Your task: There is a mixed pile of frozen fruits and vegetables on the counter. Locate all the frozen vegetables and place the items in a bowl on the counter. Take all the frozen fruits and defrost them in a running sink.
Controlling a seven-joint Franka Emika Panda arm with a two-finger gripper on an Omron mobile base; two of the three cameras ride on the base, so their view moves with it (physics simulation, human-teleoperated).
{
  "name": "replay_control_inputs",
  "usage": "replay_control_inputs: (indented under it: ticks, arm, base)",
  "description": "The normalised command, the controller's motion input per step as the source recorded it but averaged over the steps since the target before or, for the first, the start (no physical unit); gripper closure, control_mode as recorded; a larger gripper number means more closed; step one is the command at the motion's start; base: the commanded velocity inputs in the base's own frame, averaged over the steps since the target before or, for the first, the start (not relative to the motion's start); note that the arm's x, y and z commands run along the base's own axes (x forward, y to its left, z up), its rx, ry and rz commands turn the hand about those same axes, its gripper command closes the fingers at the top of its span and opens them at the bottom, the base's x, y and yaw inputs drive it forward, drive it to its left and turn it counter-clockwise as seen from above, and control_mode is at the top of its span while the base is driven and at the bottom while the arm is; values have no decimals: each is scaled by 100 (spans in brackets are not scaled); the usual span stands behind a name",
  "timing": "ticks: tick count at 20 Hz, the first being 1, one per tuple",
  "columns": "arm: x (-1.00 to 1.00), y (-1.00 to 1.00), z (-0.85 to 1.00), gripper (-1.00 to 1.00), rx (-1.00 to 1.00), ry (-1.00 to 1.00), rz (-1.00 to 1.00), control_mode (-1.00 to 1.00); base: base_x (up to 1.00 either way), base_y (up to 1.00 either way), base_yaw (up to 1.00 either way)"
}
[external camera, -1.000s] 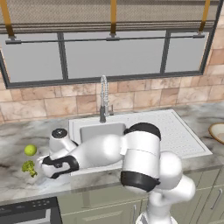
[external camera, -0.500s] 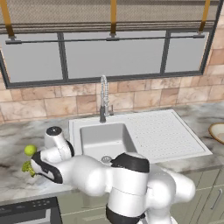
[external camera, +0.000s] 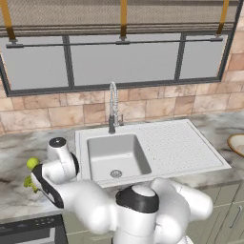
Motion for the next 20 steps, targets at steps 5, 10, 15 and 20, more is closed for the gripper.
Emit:
replay_control_inputs:
  ticks: [5,10,15,20]
  arm:
    - [-23,-11,11,100,0,-8,-1,-100]
    - [-27,-20,34,100,0,-11,0,-100]
    - [-21,-27,43,100,0,-5,-1,-100]
    - [-16,-40,43,100,0,0,-1,-100]
  base:
    - [0,0,0]
    - [0,0,0]
    - [0,0,0]
    - [0,0,0]
